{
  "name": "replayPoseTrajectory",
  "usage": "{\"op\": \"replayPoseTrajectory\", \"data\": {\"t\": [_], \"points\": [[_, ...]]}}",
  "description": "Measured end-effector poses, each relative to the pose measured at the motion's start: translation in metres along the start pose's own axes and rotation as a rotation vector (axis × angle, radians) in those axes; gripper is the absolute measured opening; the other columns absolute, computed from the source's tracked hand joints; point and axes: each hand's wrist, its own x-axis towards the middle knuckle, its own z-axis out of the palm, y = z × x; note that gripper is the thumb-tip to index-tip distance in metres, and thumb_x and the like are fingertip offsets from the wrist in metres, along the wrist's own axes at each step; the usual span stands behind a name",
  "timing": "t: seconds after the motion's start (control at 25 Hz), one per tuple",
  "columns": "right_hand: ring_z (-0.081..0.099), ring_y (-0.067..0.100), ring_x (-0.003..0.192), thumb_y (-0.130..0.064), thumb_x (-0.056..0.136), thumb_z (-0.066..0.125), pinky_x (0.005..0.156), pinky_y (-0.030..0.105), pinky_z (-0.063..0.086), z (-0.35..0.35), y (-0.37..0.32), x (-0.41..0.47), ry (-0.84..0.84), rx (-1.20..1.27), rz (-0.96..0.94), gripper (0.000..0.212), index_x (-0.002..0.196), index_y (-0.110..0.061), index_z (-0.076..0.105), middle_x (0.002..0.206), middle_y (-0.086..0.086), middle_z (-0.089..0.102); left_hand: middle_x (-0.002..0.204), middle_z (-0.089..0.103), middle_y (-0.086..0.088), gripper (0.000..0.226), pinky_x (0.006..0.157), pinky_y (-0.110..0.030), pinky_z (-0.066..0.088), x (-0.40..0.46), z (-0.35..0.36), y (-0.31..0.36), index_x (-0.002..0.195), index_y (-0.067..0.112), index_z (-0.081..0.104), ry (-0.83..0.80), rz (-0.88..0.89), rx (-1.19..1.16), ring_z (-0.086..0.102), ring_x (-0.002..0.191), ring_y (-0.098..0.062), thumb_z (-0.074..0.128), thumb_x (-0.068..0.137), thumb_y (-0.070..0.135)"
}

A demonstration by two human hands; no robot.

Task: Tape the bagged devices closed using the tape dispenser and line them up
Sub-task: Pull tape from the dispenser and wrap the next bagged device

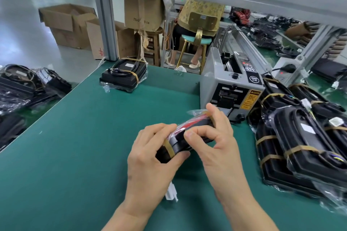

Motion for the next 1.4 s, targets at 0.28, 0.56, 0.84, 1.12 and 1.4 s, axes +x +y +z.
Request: {"op": "replayPoseTrajectory", "data": {"t": [0.28, 0.56, 0.84, 1.12, 1.4], "points": [[0.002, -0.024, 0.133, -0.027, 0.077, 0.072, 0.119, 0.050, 0.002, 0.003, 0.000, -0.001, -0.026, -0.023, 0.034, 0.011, 0.069, -0.034, 0.071, 0.135, -0.047, 0.024, 0.104, 0.061, 0.009, 0.051, 0.083, -0.041, 0.050, 0.000, 0.002, -0.002, 0.108, 0.015, 0.070, 0.019, 0.019, -0.001, 0.060, 0.099, -0.020, 0.088, 0.061, 0.014], [0.003, -0.023, 0.133, -0.030, 0.077, 0.071, 0.119, 0.048, 0.003, 0.007, 0.002, -0.001, 0.005, -0.042, 0.035, 0.009, 0.070, -0.037, 0.070, 0.136, -0.043, 0.028, 0.103, 0.062, 0.009, 0.046, 0.083, -0.039, 0.051, 0.000, 0.002, 0.000, 0.106, 0.015, 0.071, 0.035, 0.022, 0.003, 0.061, 0.098, -0.018, 0.078, 0.062, 0.024], [0.006, -0.019, 0.136, -0.027, 0.077, 0.071, 0.119, 0.046, 0.006, 0.010, 0.005, -0.002, 0.043, -0.036, 0.019, 0.008, 0.071, -0.033, 0.070, 0.139, -0.034, 0.036, 0.103, 0.061, 0.010, 0.044, 0.082, -0.040, 0.052, 0.001, 0.003, 0.002, 0.106, 0.014, 0.071, 0.049, 0.027, 0.012, 0.061, 0.097, -0.018, 0.077, 0.063, 0.025], [0.011, -0.016, 0.137, -0.032, 0.072, 0.067, 0.119, 0.045, 0.008, 0.013, 0.005, -0.004, 0.089, -0.052, -0.010, 0.002, 0.072, -0.034, 0.069, 0.138, -0.028, 0.042, 0.103, 0.062, 0.006, 0.042, 0.082, -0.039, 0.052, 0.001, 0.002, 0.002, 0.106, 0.013, 0.070, 0.044, 0.033, 0.024, 0.061, 0.097, -0.019, 0.075, 0.066, 0.024], [0.014, -0.011, 0.138, -0.032, 0.071, 0.067, 0.118, 0.047, 0.009, 0.012, 0.006, -0.003, 0.085, -0.045, -0.019, 0.005, 0.067, -0.031, 0.069, 0.134, -0.025, 0.046, 0.103, 0.062, 0.005, 0.044, 0.082, -0.042, 0.051, 0.000, 0.003, 0.001, 0.106, 0.011, 0.071, 0.032, 0.022, 0.022, 0.061, 0.097, -0.021, 0.085, 0.065, 0.017]]}}
